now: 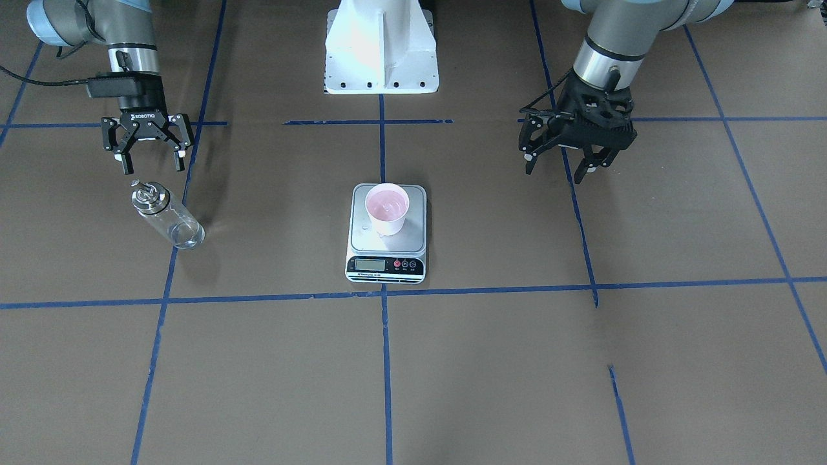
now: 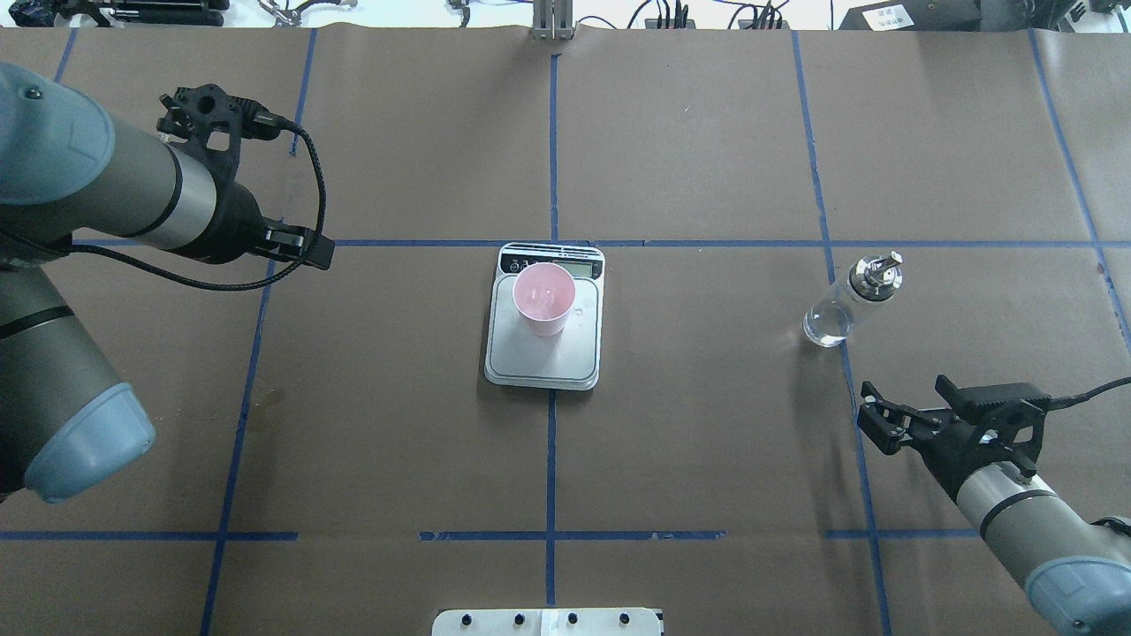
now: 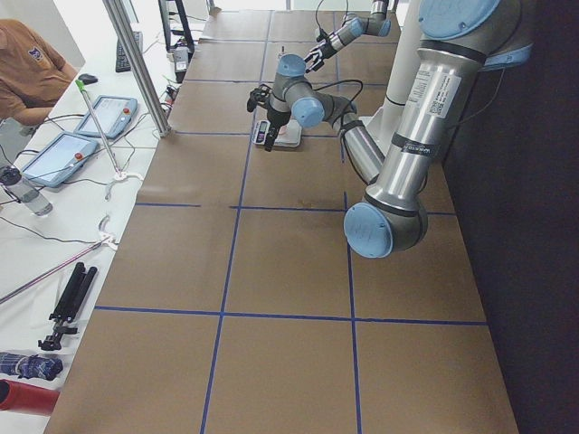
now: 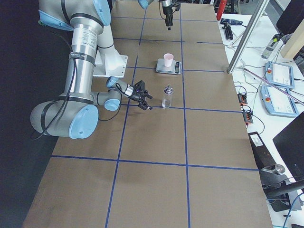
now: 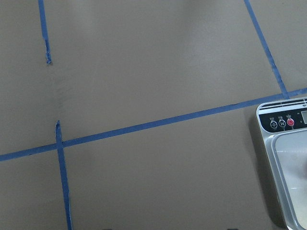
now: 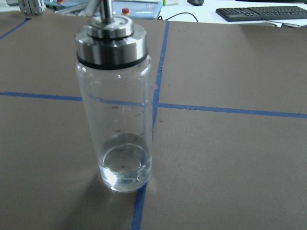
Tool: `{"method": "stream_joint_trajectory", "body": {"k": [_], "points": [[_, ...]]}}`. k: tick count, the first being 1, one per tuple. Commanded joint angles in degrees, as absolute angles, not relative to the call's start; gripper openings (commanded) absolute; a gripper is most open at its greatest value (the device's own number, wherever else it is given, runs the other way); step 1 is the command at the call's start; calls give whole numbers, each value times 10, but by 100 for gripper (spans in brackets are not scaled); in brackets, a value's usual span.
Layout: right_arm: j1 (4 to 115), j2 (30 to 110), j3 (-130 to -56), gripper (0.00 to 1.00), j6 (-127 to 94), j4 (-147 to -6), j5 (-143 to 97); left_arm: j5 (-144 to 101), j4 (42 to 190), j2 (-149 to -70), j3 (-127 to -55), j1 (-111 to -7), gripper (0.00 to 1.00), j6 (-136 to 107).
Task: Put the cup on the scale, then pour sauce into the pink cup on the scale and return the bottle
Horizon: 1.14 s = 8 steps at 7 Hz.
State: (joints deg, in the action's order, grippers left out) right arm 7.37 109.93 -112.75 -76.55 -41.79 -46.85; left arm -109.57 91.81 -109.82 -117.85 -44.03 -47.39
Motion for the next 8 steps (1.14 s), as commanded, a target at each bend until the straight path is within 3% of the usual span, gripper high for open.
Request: {"method": "stream_joint_trajectory", "body": {"k": [1, 5, 7, 8], "points": [[135, 1145, -1127, 100, -676, -358, -595, -1096, 920, -1074, -1176, -475, 83, -405], [509, 1124, -1065, 100, -443, -335, -1021, -1164, 923, -1015, -1164, -614, 83, -224], [726, 1001, -1018, 100, -301, -542, -1247, -1249, 927, -1013, -1070, -711, 83, -104], [770, 960, -1019, 100, -169, -671, -1259, -1290, 926, -1014, -1024, -767, 84, -55]]}}
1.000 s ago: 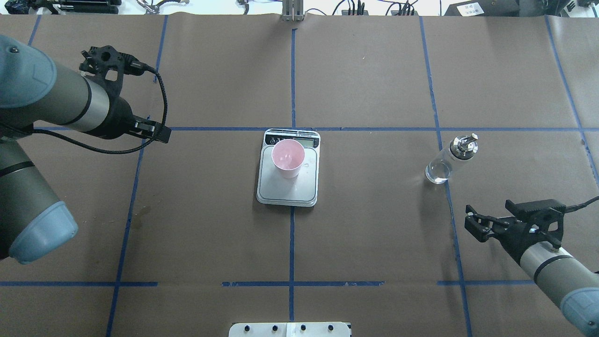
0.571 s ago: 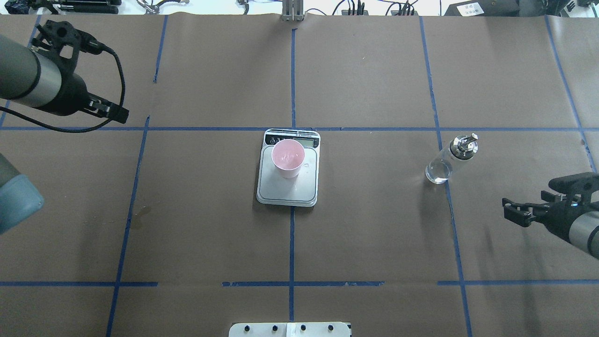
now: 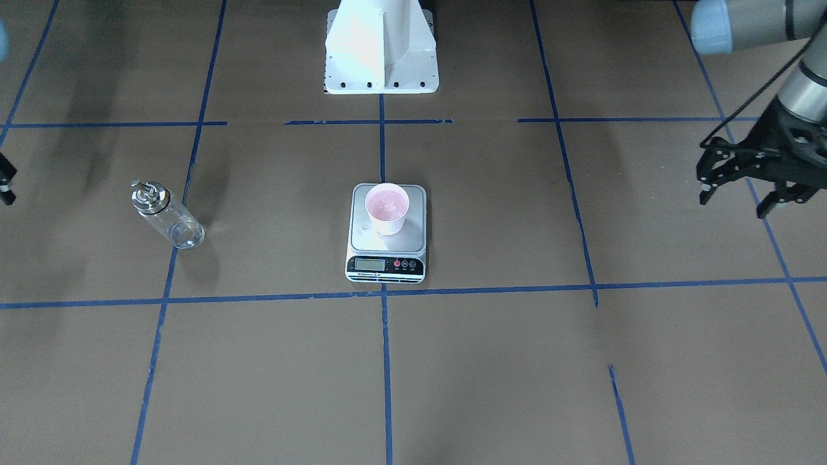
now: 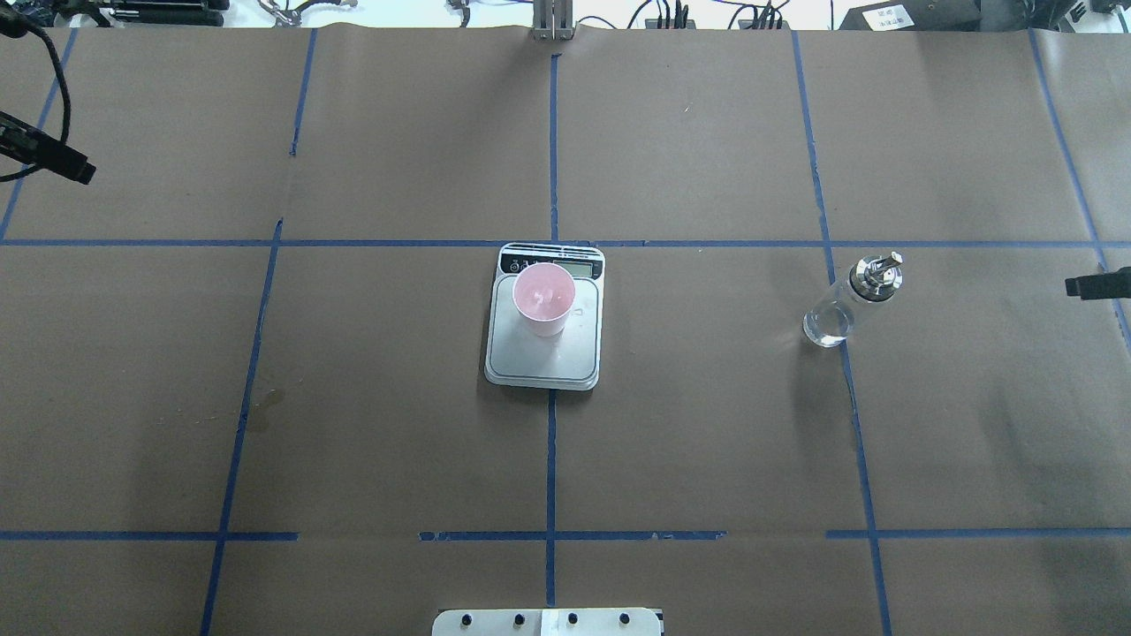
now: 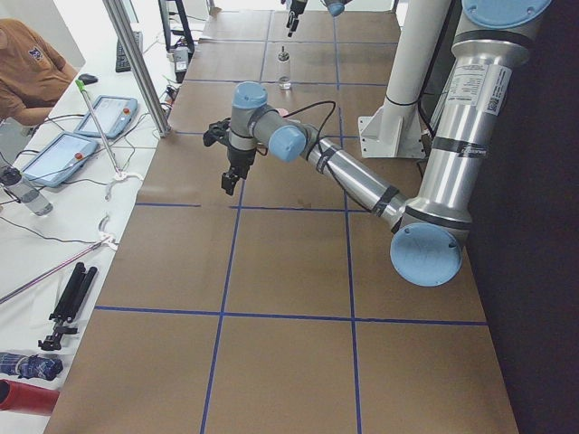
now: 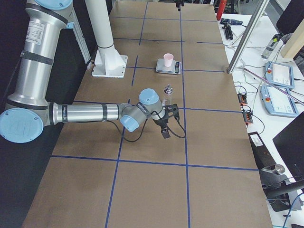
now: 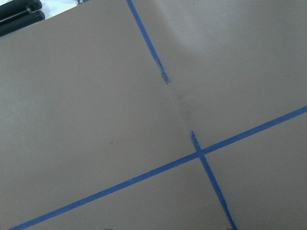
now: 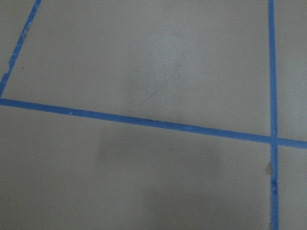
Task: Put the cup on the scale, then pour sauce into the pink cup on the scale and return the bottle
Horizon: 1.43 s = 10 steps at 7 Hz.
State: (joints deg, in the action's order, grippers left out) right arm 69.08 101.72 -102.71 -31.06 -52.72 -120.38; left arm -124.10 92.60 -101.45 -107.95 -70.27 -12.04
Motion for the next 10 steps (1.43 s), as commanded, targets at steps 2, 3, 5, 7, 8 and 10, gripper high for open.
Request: {"method": "stream_joint_trajectory", "body": {"k": [2, 3, 5, 7, 8, 10], "points": [[821, 868, -1018, 100, 23, -928, -1259, -1355, 919, -1013, -945, -828, 84, 4], [840, 878, -1015, 100, 75, -966, -1256, -1366, 919, -1013, -927, -833, 84, 6], [880, 893, -972, 100, 87, -963, -1336, -1362, 922, -1016, -857, -882, 100, 143], [896, 899, -952, 100, 87, -962, -1373, -1297, 918, -1006, -853, -882, 100, 140], [893, 897, -951, 100, 81, -962, -1349, -1314, 925, -999, -860, -882, 100, 74], [849, 890, -948, 100, 43, -962, -1346, -1336, 925, -998, -863, -877, 100, 52]]}}
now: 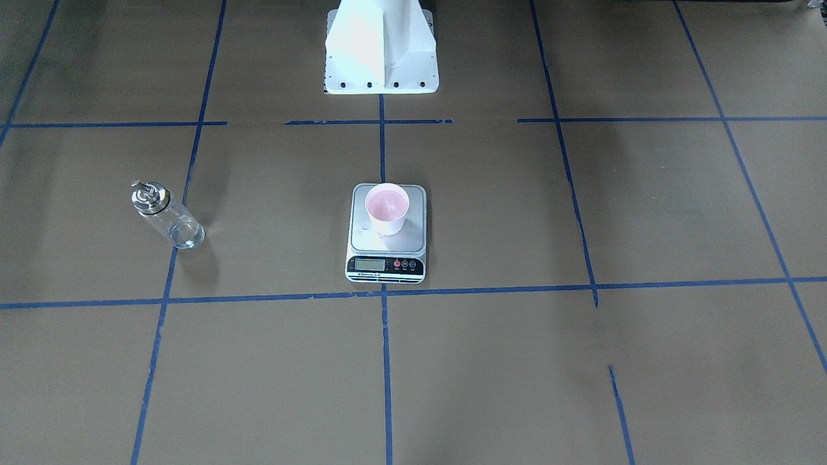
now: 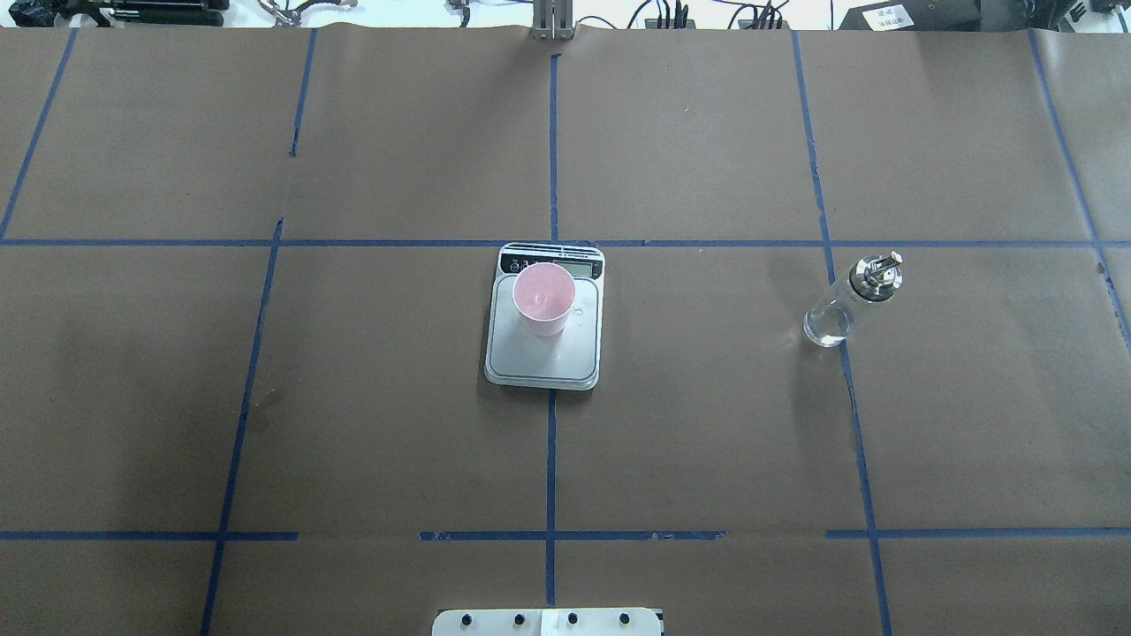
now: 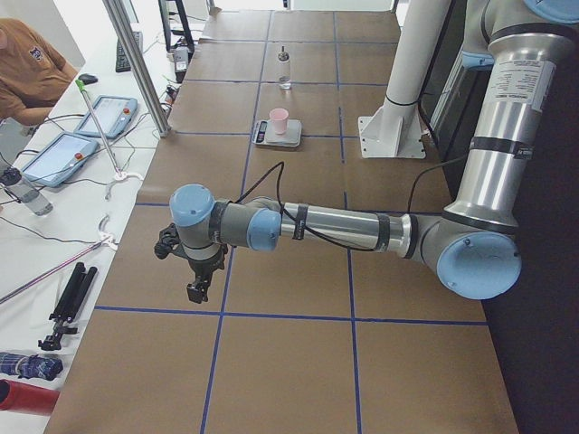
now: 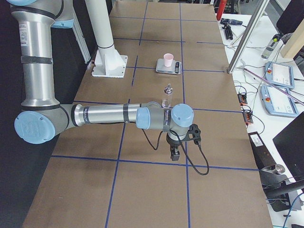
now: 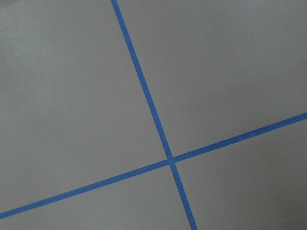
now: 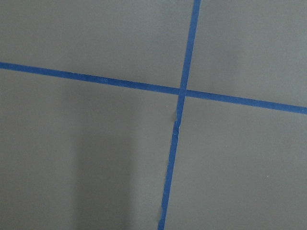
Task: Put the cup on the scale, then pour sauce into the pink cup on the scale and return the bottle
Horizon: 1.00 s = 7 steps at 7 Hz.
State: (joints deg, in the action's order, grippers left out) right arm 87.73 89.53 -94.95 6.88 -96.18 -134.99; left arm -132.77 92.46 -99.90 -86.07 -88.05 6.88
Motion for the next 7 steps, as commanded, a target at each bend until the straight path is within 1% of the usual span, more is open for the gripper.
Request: {"method": "stream_joint_trajectory", "body": {"k": [1, 2, 5, 7], "points": [[842, 886, -948, 100, 28, -961, -1347, -1336, 925, -997, -866, -877, 100, 53], [831, 886, -949, 100, 26, -962, -1347, -1335, 926, -991, -859, -877, 100, 53], [830, 886, -954, 100, 25, -962, -1353, -1351, 902, -993, -877, -878, 100, 52], [831, 886, -954, 100, 27, -962, -1353, -1352, 876, -993, -854, -879, 100, 53]]}}
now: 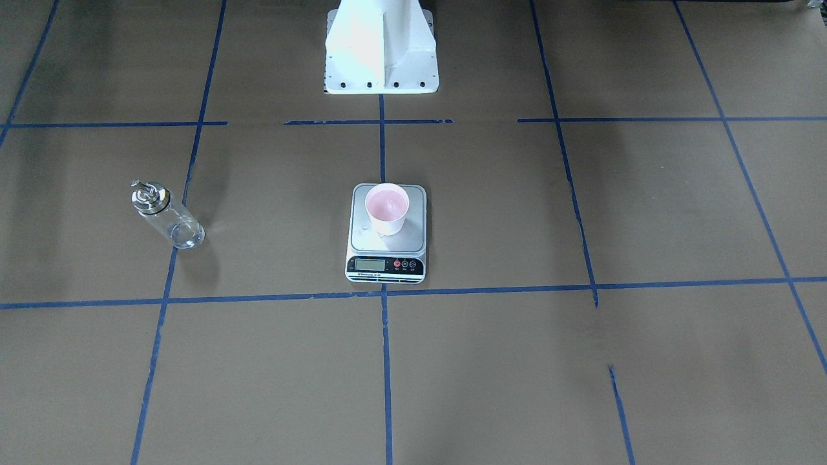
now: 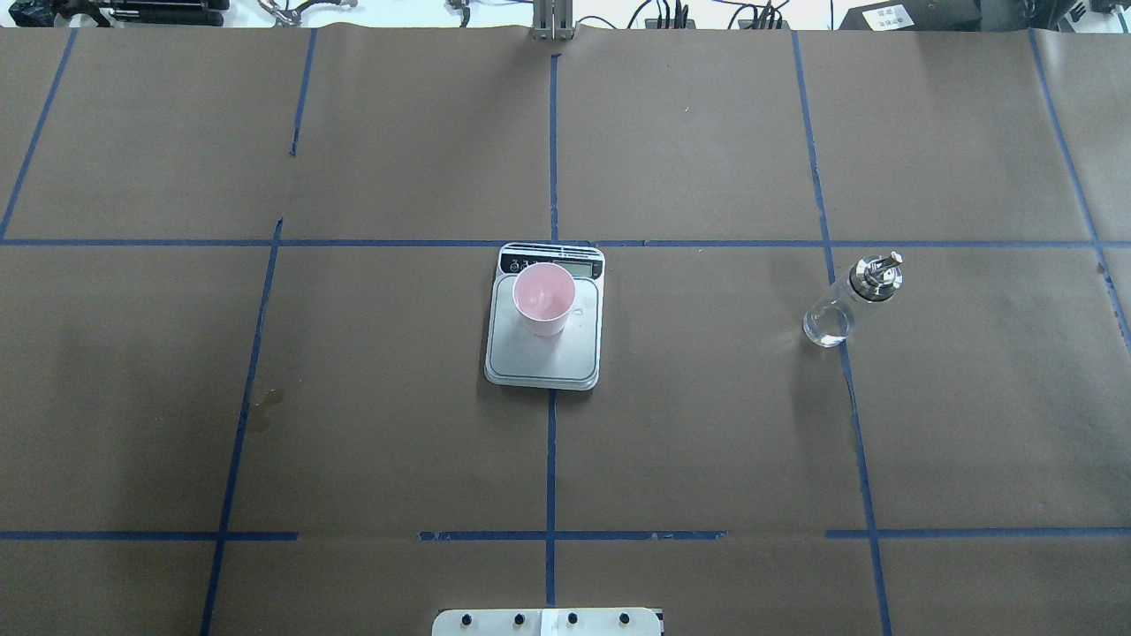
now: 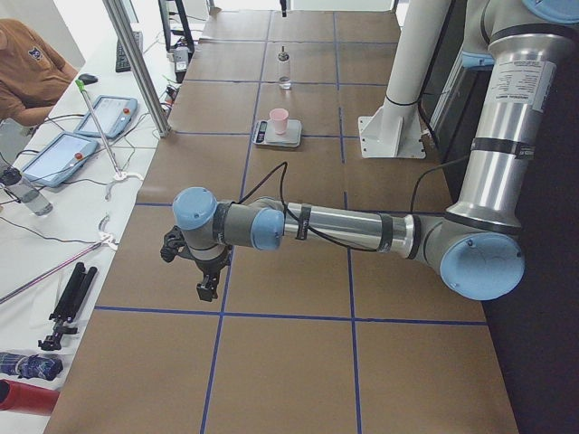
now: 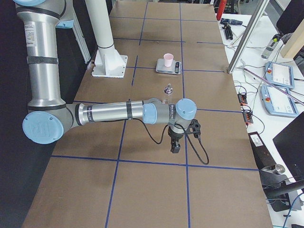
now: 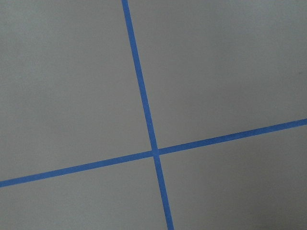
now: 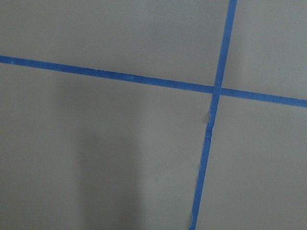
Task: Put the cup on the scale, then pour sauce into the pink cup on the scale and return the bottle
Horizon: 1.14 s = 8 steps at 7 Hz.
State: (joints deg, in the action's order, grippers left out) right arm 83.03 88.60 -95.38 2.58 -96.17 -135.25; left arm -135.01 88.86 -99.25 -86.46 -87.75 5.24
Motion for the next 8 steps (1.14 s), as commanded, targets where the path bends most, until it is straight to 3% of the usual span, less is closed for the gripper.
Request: {"method": "stream_joint_trajectory", "body": {"k": [1, 8], "points": [[831, 886, -952, 100, 29, -962, -1355, -1352, 868, -994, -856, -881, 100, 53], [836, 891, -960, 100, 27, -962, -1379, -1375, 868, -977, -860, -887, 100, 45]]}}
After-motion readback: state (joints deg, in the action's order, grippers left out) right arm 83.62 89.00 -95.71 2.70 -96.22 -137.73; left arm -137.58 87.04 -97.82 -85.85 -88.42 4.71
